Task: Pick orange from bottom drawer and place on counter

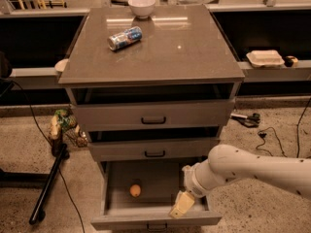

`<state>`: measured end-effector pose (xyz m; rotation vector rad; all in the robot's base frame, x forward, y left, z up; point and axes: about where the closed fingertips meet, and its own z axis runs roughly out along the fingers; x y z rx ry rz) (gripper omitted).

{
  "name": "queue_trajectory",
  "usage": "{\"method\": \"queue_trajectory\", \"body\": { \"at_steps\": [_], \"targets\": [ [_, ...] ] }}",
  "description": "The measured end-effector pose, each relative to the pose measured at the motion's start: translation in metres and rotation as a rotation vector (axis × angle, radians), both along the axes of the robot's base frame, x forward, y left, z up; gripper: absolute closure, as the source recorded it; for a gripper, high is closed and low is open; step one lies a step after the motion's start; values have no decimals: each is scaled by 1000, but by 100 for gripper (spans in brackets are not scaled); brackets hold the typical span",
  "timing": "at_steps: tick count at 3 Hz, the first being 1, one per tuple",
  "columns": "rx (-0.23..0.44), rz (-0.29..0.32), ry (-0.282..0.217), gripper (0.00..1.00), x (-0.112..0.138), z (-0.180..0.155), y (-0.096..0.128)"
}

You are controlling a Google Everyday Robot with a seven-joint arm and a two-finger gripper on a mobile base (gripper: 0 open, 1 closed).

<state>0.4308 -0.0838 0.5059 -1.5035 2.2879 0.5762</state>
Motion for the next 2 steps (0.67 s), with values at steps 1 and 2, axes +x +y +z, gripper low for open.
{"method": "queue_trajectory", "body": {
  "at_steps": [1,2],
  "targets": [
    [76,-20,29,0,11,-48,30],
    [171,-47,74,0,21,-97,62]
  ]
}}
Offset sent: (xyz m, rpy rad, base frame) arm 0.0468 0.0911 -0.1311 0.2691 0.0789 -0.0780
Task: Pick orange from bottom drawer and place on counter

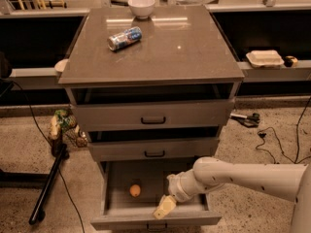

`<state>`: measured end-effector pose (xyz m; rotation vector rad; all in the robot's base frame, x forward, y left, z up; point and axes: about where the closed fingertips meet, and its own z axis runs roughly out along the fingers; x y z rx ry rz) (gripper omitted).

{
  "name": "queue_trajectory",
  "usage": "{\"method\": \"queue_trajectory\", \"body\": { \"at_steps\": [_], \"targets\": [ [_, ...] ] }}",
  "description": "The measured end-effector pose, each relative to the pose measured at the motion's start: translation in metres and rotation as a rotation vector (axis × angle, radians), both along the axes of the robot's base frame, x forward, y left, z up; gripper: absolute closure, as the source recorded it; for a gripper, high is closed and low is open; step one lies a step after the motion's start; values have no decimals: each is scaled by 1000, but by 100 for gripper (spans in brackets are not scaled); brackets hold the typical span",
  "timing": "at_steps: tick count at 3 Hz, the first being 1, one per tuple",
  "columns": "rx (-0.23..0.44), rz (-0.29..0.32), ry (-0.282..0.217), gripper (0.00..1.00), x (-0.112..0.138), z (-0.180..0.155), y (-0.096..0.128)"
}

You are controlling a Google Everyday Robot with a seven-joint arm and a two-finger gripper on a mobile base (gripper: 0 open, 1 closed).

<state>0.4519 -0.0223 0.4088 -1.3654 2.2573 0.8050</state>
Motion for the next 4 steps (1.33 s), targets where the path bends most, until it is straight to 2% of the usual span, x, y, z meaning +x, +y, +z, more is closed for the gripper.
{"method": "queue_trajectory", "body": {
  "at_steps": [2,3,4],
  "targets": [
    [7,3,18,0,2,-12,3],
    [3,43,37,0,20,-58,12],
    [37,45,18,0,44,-108,26]
  ]
}}
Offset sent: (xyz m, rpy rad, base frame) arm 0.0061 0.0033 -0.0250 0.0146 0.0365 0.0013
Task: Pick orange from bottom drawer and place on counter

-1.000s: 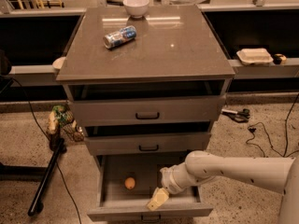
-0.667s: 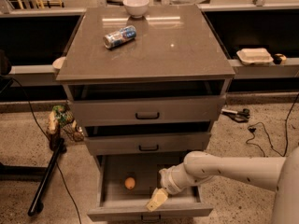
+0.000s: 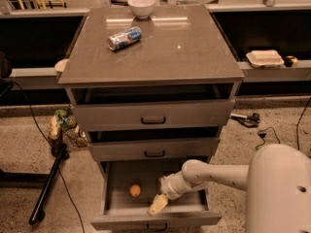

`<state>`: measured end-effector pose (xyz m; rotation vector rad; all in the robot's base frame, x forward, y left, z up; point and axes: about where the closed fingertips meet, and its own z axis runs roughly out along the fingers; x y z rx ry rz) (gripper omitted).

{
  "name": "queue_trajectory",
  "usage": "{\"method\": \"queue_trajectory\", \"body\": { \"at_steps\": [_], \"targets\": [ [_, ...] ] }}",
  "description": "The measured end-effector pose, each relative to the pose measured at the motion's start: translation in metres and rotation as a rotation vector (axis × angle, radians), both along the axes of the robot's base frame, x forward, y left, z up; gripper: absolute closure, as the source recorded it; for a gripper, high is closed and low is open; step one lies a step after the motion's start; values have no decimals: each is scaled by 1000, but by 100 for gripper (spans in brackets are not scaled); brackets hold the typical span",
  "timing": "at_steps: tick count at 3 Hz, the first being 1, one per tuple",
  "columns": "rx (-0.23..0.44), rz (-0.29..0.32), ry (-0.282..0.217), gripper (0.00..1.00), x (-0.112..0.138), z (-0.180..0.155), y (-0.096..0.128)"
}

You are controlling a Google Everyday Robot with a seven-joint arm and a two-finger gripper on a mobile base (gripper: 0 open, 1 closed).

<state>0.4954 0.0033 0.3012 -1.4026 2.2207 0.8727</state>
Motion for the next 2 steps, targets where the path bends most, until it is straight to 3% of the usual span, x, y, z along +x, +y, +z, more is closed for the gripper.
{"method": "queue_trajectory", "body": {
  "at_steps": [1,2],
  "targets": [
    [47,-22,-39,0,26,-43,14],
    [47,-22,-39,0,26,-43,14]
  ]
}}
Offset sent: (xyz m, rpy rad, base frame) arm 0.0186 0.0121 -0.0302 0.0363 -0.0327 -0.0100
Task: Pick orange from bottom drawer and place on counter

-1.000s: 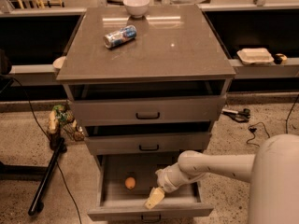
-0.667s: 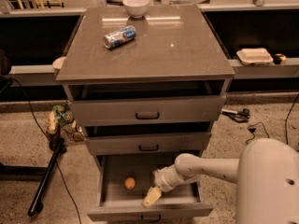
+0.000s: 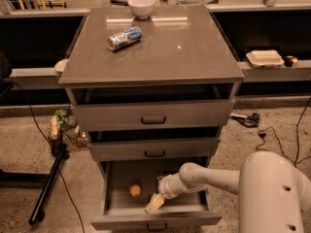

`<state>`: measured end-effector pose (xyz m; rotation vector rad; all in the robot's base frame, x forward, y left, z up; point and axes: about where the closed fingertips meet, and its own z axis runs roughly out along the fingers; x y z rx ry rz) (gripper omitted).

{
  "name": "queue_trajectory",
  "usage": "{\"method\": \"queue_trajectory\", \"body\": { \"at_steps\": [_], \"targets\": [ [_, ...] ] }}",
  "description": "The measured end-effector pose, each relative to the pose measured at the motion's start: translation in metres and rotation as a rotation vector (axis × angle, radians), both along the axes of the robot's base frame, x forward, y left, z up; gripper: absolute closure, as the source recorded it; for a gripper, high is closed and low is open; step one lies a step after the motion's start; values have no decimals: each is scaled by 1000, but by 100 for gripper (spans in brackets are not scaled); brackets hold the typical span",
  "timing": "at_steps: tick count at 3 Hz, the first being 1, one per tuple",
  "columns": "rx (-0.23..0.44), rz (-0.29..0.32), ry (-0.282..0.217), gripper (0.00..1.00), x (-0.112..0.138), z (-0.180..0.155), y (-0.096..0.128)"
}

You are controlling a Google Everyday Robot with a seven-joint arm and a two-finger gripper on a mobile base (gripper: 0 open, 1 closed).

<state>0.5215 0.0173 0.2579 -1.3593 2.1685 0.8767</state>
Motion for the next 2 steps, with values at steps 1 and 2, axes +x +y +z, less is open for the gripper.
{"method": "queue_trajectory", "body": {
  "at_steps": [1,2],
  "targets": [
    [14,19,-29,0,8,-10,11],
    [25,63,-84,0,22,-26,31]
  ]
}}
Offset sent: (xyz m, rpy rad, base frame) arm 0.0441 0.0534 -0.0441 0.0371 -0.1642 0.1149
